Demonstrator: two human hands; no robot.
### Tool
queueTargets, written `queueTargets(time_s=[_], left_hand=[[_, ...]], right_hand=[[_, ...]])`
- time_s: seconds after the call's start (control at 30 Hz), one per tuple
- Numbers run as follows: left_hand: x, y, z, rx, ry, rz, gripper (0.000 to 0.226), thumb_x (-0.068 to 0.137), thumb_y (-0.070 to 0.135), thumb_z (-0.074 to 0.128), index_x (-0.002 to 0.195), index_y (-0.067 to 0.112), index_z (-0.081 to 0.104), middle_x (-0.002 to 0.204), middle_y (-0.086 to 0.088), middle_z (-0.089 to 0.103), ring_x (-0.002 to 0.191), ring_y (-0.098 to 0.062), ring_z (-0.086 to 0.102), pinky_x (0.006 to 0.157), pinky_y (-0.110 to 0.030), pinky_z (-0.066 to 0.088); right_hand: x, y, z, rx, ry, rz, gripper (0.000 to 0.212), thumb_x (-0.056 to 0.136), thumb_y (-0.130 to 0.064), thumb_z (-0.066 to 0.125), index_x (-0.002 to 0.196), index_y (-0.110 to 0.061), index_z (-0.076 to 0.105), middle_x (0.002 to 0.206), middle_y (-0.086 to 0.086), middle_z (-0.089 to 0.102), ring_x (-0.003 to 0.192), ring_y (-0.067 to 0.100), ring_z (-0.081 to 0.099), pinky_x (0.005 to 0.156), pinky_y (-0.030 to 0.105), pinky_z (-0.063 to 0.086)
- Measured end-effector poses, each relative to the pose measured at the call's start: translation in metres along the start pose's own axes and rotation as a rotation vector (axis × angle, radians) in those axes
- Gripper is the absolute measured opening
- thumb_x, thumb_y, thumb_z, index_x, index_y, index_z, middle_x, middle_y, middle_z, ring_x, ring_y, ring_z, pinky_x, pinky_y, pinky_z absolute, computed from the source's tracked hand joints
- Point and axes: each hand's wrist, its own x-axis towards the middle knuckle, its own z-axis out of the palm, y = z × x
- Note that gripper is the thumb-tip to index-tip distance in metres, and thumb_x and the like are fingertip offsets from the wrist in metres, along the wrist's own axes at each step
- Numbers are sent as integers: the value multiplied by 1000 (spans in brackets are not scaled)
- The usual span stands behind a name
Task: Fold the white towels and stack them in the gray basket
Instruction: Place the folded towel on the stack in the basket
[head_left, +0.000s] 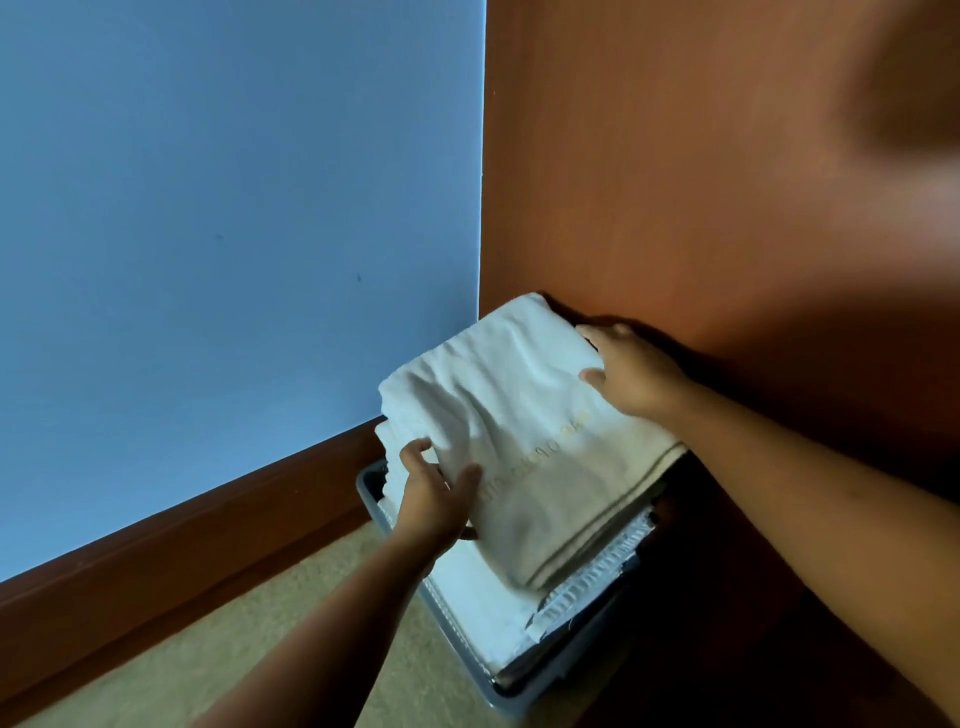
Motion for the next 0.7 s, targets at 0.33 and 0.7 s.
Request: queueTargets(time_s=[0.33,0.7], left_hand=[[74,33,22,1189,26,742,64,96,49,38,154,22,34,166,-10,18,150,-34,18,121,-49,15],[172,53,60,1611,-218,726,75,91,66,23,158,44,1,170,2,-4,156,-25,2,120,-58,11]], right_hand=[[-26,3,80,-102,4,-5,62,99,-46,47,155,-27,30,159,11,25,144,33,24,114,43,30],[-22,10,114,52,-40,44,87,80,-83,16,157,-43,7,167,4,-14,154,23,-10,124,42,0]])
